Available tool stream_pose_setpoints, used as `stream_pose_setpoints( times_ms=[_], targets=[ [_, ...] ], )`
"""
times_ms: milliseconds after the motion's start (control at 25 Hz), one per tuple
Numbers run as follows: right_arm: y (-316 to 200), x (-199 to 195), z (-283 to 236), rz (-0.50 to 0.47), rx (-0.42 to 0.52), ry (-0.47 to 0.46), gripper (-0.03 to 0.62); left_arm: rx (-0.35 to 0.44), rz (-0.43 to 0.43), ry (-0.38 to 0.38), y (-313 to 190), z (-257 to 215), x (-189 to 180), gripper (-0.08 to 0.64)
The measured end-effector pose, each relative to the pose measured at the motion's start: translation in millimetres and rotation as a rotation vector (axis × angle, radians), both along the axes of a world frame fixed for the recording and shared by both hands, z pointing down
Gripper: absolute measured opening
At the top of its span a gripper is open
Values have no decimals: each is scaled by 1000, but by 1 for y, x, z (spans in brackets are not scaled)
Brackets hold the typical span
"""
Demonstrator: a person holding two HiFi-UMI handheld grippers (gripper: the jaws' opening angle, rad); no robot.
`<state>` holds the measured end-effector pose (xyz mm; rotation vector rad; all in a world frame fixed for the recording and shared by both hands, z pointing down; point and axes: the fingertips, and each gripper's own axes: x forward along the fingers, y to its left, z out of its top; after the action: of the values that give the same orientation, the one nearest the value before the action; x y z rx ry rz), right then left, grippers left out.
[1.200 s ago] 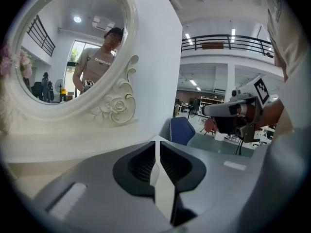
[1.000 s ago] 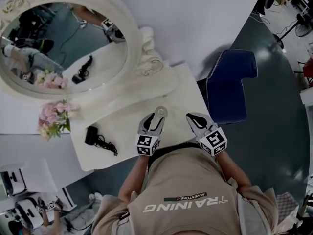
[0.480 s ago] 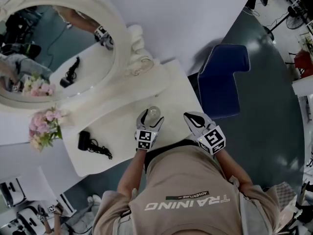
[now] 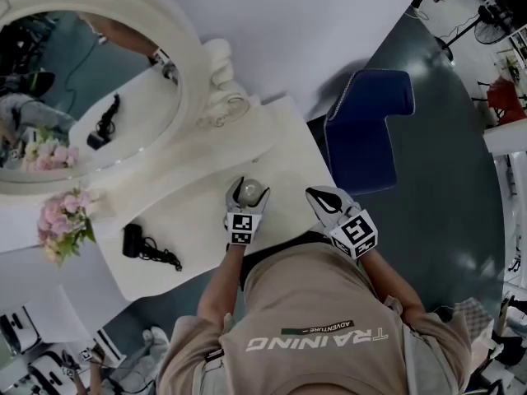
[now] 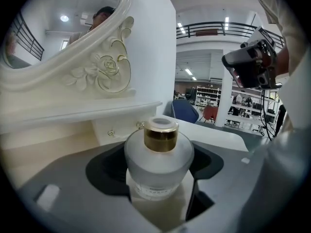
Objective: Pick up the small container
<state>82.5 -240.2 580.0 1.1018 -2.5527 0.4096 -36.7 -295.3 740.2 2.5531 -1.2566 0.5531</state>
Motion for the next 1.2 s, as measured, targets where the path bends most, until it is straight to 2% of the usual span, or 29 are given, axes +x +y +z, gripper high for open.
stream_pose_setpoints(
  times_ms=[320, 680, 880, 1200],
  targets=[
    [-3, 3, 3, 4, -9, 6, 3, 17, -10, -9, -1, 0, 2, 363],
    [-5, -3, 6, -20, -12, -1, 3, -4, 45, -38, 1, 3, 5, 357],
    [-4, -5, 8, -30, -18, 4, 3, -37, 15, -2, 7, -2, -2, 357],
    [0, -20, 4, -60, -39, -4, 3, -32, 25, 48, 29, -44, -17, 357]
  ],
)
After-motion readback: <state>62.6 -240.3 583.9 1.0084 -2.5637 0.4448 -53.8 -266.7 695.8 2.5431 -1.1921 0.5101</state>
